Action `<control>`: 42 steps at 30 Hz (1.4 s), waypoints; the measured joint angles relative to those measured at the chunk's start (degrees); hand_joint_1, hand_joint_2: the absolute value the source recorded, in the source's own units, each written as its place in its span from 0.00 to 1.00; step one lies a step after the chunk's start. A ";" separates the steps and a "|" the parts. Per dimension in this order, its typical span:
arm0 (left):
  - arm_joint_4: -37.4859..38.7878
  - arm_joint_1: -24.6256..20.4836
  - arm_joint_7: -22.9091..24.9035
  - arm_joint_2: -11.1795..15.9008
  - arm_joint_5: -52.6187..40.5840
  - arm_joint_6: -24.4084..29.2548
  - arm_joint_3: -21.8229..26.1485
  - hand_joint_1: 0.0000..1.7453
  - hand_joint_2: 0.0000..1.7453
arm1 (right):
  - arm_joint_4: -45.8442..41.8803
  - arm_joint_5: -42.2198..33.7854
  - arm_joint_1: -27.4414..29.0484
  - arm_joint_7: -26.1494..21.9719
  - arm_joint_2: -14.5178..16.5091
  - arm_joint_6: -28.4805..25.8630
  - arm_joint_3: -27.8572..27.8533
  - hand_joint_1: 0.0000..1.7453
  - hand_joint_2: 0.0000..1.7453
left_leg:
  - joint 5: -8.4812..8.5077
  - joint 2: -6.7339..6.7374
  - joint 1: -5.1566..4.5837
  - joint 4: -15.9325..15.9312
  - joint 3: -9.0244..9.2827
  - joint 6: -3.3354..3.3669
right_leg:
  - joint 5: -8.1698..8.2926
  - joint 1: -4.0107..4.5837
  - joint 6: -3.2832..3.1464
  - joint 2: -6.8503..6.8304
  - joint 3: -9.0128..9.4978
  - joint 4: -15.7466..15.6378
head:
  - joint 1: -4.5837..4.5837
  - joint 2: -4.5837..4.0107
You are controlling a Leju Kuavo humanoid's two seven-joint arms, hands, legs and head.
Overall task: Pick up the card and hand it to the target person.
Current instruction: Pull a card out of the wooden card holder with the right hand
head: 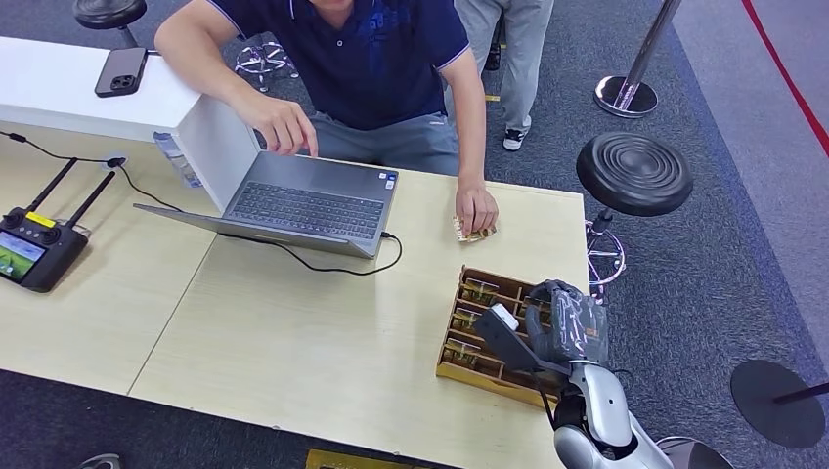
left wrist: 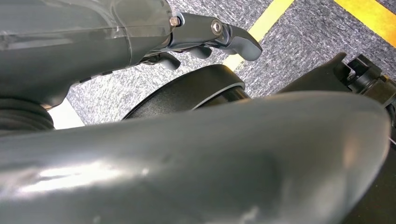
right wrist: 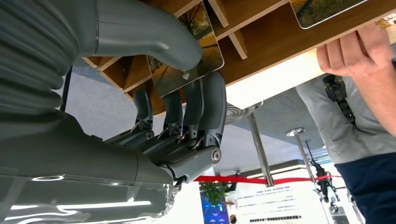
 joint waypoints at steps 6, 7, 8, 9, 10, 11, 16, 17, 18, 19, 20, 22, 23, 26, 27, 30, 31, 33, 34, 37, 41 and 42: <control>0.00 0.00 0.00 0.00 0.00 0.00 0.00 0.00 0.00 | 0.00 1.44 0.01 0.72 -0.05 0.91 0.00 0.55 1.00 | 0.00 0.00 0.00 0.00 0.01 0.00 | 0.00 0.00 0.00 0.00 0.00 0.00 | 0.00 0.00; 0.00 0.00 0.00 0.00 0.00 0.00 0.00 0.00 0.00 | 0.00 1.77 0.03 0.89 -0.07 1.08 0.01 0.55 1.00 | 0.00 0.00 0.00 0.00 0.01 0.00 | 0.00 0.00 0.00 0.00 0.00 0.00 | 0.00 0.00; 0.00 0.00 0.00 0.00 0.00 0.00 0.00 0.00 0.00 | 0.00 2.00 0.04 1.03 -0.08 1.21 0.01 0.55 1.00 | 0.00 0.00 0.00 0.00 0.01 0.00 | 0.00 0.00 0.00 0.01 0.00 0.00 | 0.00 0.00; 0.00 0.00 0.00 0.00 0.00 0.00 0.00 0.00 0.00 | 0.00 2.13 0.05 1.12 -0.08 1.28 0.02 0.54 1.00 | 0.00 0.00 0.00 0.00 0.01 0.00 | 0.00 0.00 0.00 0.01 0.00 0.00 | 0.00 0.00; 0.00 0.00 0.00 0.00 0.00 0.00 0.00 0.00 0.00 | 0.00 2.17 0.05 1.15 -0.09 1.32 0.04 0.54 1.00 | 0.00 0.01 0.00 0.00 0.01 0.00 | 0.00 0.00 0.00 0.01 0.00 0.00 | 0.00 0.00; 0.00 0.00 0.00 0.00 0.00 0.00 0.00 0.00 0.00 | 0.00 2.19 0.05 1.16 -0.09 1.35 0.05 0.55 1.00 | 0.00 0.01 0.00 0.00 0.01 0.00 | 0.00 0.00 0.00 0.01 0.00 0.00 | 0.00 0.00; 0.00 0.00 0.03 -0.01 0.00 0.00 0.00 0.00 0.00 | 0.00 2.22 0.05 1.25 -0.09 1.63 0.16 0.58 1.00 | 0.00 0.01 0.00 0.00 0.01 0.00 | 0.00 0.00 0.00 0.01 0.00 0.00 | 0.00 0.00; 0.00 0.00 0.03 -0.01 0.00 0.00 0.00 0.00 0.00 | 0.00 2.24 0.05 1.28 -0.09 1.73 0.17 0.59 1.00 | 0.00 0.01 0.00 0.00 0.01 0.00 | 0.00 0.00 0.00 0.01 0.00 0.00 | 0.00 0.00; 0.00 0.00 0.05 -0.02 0.00 0.00 0.00 0.00 0.00 | 0.00 2.29 0.05 1.34 -0.09 1.84 0.17 0.60 1.00 | 0.00 0.01 0.00 0.00 0.01 0.00 | 0.00 0.00 0.00 0.01 0.00 0.00 | 0.00 0.00; 0.00 0.00 0.07 -0.02 0.00 0.00 0.00 0.00 0.00 | 0.00 2.42 0.05 1.43 -0.09 1.96 0.17 0.61 1.00 | 0.00 0.01 0.00 0.00 0.01 0.00 | 0.00 0.00 0.00 0.01 0.00 0.00 | 0.00 0.00; 0.00 0.00 0.10 -0.02 0.00 0.00 0.00 0.00 0.00 | 0.00 2.65 0.05 1.54 -0.09 2.10 0.17 0.63 1.00 | 0.00 0.01 0.00 0.00 0.01 0.00 | 0.00 0.00 0.00 0.01 0.00 0.00 | 0.00 0.00; 0.00 0.00 0.22 -0.03 0.00 0.00 0.00 0.00 0.00 | 0.00 3.28 0.05 1.78 -0.15 2.41 0.17 0.65 1.00 | 0.00 0.01 0.00 0.00 0.01 0.00 | 0.00 0.00 0.00 0.01 0.00 0.00 | 0.00 0.00; 0.00 0.00 0.28 -0.03 0.00 0.00 0.00 0.00 0.00 | 0.00 3.64 0.05 1.92 -0.18 2.52 0.17 0.67 1.00 | 0.00 0.01 0.00 0.00 0.01 0.00 | 0.00 0.00 0.00 0.01 0.00 0.00 | 0.00 0.00; 0.00 0.01 0.44 -0.08 0.00 0.00 0.00 0.00 0.00 | -0.01 4.72 0.05 2.29 -0.24 2.82 0.17 0.71 1.00 | 0.00 0.01 0.00 0.00 0.01 0.00 | 0.00 0.00 0.00 0.01 0.00 0.00 | 0.00 0.00; 0.00 0.01 0.47 -0.10 0.00 0.00 0.00 0.00 0.00 | -0.01 5.15 0.05 2.38 -0.25 2.97 0.17 0.72 1.00 | 0.00 0.01 0.00 0.00 0.01 0.00 | 0.00 0.00 0.00 0.01 0.00 0.00 | 0.00 0.00; 0.00 0.01 0.50 -0.17 0.00 0.00 0.00 0.00 0.00 | -0.04 6.89 0.05 2.73 -0.32 3.53 0.17 0.74 1.00 | 0.00 0.01 0.00 0.00 0.01 0.00 | 0.00 0.00 0.00 0.01 0.00 0.00 | 0.00 0.00; 0.00 0.01 0.50 -0.17 0.00 0.00 0.00 0.00 0.00 | -0.07 7.59 0.05 2.90 -0.37 3.70 0.17 0.74 1.00 | 0.00 0.01 0.00 0.00 0.01 0.00 | 0.00 0.00 0.00 0.01 0.00 0.00 | 0.00 0.00; 0.00 0.01 0.50 -0.19 0.00 0.02 0.00 0.00 0.00 | -0.21 9.08 0.05 3.21 -0.49 4.03 0.17 0.73 1.00 | 0.00 0.01 0.00 0.00 0.02 0.00 | 0.00 0.00 0.00 0.02 0.00 0.00 | 0.00 0.00; 0.00 0.01 0.50 -0.19 0.00 0.04 0.00 0.00 0.00 | -0.31 9.78 0.05 3.32 -0.55 4.21 0.18 0.73 1.00 | 0.00 0.01 0.00 0.00 0.02 0.00 | 0.00 0.00 0.00 0.02 0.00 0.00 | 0.00 0.00; 0.00 0.01 0.48 -0.21 0.00 0.08 0.00 0.00 0.00 | -0.67 11.38 0.05 3.47 -0.67 4.63 0.20 0.74 1.00 | 0.00 0.01 0.00 0.00 0.03 0.00 | 0.00 0.00 0.00 0.02 0.01 0.00 | 0.00 0.00; 0.00 0.01 0.28 -0.25 0.00 0.10 0.01 0.00 0.25 | -1.08 12.49 0.06 3.49 -0.70 5.13 0.20 0.75 1.00 | 0.00 0.01 0.00 0.00 0.03 0.00 | 0.00 0.00 0.00 0.02 0.01 0.00 | 0.00 0.00; 0.00 0.01 0.13 -0.27 0.00 0.10 0.01 0.00 0.50 | -1.13 12.64 0.06 3.49 -0.70 5.26 0.20 0.75 1.00 | 0.00 0.01 0.00 0.00 0.03 0.00 | 0.00 0.00 0.00 0.02 0.01 0.00 | 0.00 0.00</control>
